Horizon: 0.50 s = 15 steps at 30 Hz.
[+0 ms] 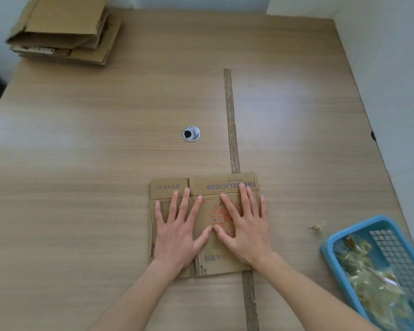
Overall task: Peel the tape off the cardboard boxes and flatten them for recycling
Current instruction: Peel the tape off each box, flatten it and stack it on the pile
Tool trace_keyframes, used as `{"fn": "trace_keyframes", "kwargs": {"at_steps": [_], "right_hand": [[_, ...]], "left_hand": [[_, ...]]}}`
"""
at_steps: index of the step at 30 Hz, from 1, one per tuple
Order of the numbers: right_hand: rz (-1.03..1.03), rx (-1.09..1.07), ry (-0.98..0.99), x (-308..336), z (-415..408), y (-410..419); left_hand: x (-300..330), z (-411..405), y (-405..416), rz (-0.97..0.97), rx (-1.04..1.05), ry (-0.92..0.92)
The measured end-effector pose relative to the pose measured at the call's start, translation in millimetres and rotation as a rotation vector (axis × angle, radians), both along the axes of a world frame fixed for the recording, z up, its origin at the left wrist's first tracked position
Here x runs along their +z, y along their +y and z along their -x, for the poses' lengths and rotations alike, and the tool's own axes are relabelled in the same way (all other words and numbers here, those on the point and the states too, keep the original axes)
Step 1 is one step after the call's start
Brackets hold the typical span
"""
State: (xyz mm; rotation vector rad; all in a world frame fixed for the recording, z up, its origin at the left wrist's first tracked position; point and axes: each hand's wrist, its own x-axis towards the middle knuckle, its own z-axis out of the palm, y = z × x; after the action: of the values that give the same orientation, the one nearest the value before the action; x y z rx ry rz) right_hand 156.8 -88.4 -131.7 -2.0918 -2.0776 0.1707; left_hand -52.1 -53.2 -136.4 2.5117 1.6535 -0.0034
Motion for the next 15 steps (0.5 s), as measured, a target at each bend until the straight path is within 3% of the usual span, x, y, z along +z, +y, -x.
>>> {"fn": "trace_keyframes", "kwargs": {"at_steps": [15], "right_hand": [[0.023,-0.017,0.018,-1.8,-0.7,1.4]], "left_hand": [[-1.5,0.5,0.2,-0.01,0.007,-0.031]]}}
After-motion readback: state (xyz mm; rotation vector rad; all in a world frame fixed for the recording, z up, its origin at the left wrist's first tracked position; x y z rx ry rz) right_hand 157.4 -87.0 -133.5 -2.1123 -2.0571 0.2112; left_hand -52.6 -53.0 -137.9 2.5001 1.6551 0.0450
